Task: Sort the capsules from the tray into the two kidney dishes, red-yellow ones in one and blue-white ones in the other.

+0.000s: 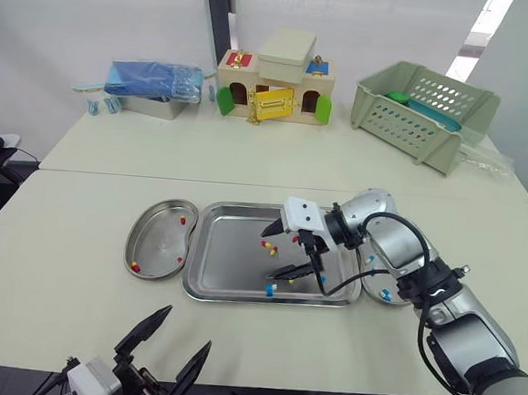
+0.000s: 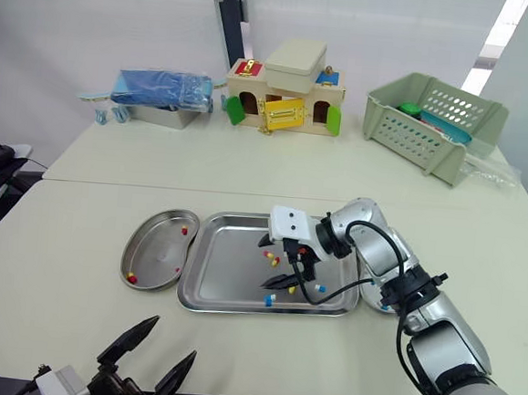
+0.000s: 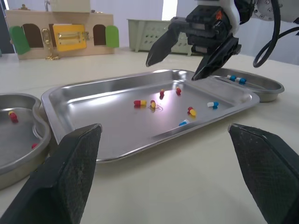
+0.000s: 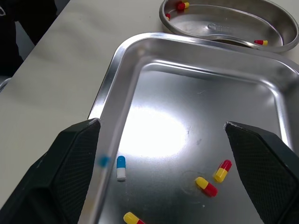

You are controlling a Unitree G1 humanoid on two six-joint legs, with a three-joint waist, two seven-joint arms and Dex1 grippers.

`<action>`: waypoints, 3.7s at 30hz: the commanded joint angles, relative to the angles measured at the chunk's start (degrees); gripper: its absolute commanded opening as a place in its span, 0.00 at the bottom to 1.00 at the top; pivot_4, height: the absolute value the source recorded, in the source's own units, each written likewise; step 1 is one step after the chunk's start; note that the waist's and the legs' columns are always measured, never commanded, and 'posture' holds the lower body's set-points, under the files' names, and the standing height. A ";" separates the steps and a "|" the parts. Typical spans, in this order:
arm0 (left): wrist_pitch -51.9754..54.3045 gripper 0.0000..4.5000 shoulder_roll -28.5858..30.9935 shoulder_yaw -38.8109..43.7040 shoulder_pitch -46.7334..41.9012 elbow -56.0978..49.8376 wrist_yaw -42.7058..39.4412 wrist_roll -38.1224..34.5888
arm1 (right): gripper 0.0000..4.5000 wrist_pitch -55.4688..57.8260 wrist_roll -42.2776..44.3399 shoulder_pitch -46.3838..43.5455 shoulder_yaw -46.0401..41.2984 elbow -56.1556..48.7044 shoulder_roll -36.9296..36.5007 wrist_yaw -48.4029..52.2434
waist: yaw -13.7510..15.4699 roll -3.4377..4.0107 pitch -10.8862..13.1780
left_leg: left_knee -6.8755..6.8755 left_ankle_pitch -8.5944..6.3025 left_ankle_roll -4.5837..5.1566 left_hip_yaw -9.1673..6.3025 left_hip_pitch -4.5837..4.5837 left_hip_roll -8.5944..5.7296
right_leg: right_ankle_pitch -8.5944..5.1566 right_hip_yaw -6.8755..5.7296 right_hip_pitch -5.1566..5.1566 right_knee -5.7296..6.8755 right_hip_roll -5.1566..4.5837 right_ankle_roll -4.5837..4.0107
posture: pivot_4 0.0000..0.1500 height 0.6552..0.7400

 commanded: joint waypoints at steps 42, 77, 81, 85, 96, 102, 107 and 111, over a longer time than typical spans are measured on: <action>44.69 1.00 41.24 -9.10 -65.96 18.15 -27.20 0.82 | 0.99 -31.24 23.50 80.71 -36.29 -34.46 -4.57 -9.71 | 0.35 -0.24 0.18 | 0.01 0.00 -0.01 -0.04 0.12 0.04 | -0.03 0.00 0.18 0.10 0.13 -0.03 | 1.00 1.00; 19.03 1.00 13.06 -24.73 -96.69 71.28 -35.30 27.27 | 0.99 -30.99 19.68 85.00 -29.05 -45.24 -2.88 -27.99 | 0.25 -0.29 0.19 | 0.11 0.01 0.00 -0.08 0.05 0.00 | -0.03 -0.03 0.14 0.16 0.14 -0.02 | 1.00 1.00; 18.77 1.00 12.00 -24.99 -97.21 72.88 -34.74 28.95 | 0.99 -31.04 19.60 84.97 -28.69 -45.36 -3.25 -28.65 | 0.19 -0.29 0.19 | 0.11 0.01 0.00 -0.08 0.06 0.00 | -0.03 -0.03 0.12 0.17 0.14 -0.02 | 1.00 1.00; 19.01 1.00 11.42 -25.07 -97.46 73.91 -34.60 30.28 | 0.99 -31.48 19.53 85.29 -28.49 -45.14 -3.56 -28.90 | 0.24 -0.31 0.18 | 0.11 0.01 0.00 -0.08 0.06 0.00 | -0.03 -0.03 0.15 0.17 0.14 -0.02 | 1.00 1.00; 19.54 0.33 11.36 -25.59 -96.90 73.54 -34.94 32.59 | 1.00 -35.14 19.47 87.05 -28.78 -42.13 -3.53 -27.39 | 0.23 -0.32 0.16 | 0.11 0.01 0.00 -0.09 0.09 0.00 | -0.03 -0.03 0.17 0.18 0.14 -0.02 | 1.00 1.00; 18.91 0.01 10.98 -25.44 -96.08 72.53 -34.78 32.34 | 1.00 -36.84 19.66 87.24 -28.78 -40.39 -3.62 -26.66 | 0.23 -0.32 0.16 | 0.12 0.01 0.00 -0.09 0.09 0.00 | -0.03 -0.03 0.18 0.18 0.14 -0.02 | 1.00 1.00; 19.02 0.01 10.90 -25.44 -95.68 72.03 -34.83 32.34 | 1.00 -35.97 20.08 86.30 -28.85 -40.56 -4.16 -26.99 | 0.23 -0.32 0.15 | 0.13 0.01 0.00 -0.09 0.10 0.00 | -0.03 -0.03 0.18 0.20 0.14 -0.02 | 1.00 1.00; 19.38 0.01 11.28 -25.16 -95.01 70.81 -35.24 31.93 | 1.00 -35.94 20.24 86.42 -28.71 -40.72 -4.40 -26.91 | 0.24 -0.33 0.14 | 0.13 0.01 0.00 -0.09 0.10 0.00 | -0.03 -0.03 0.19 0.20 0.14 -0.02 | 1.00 1.00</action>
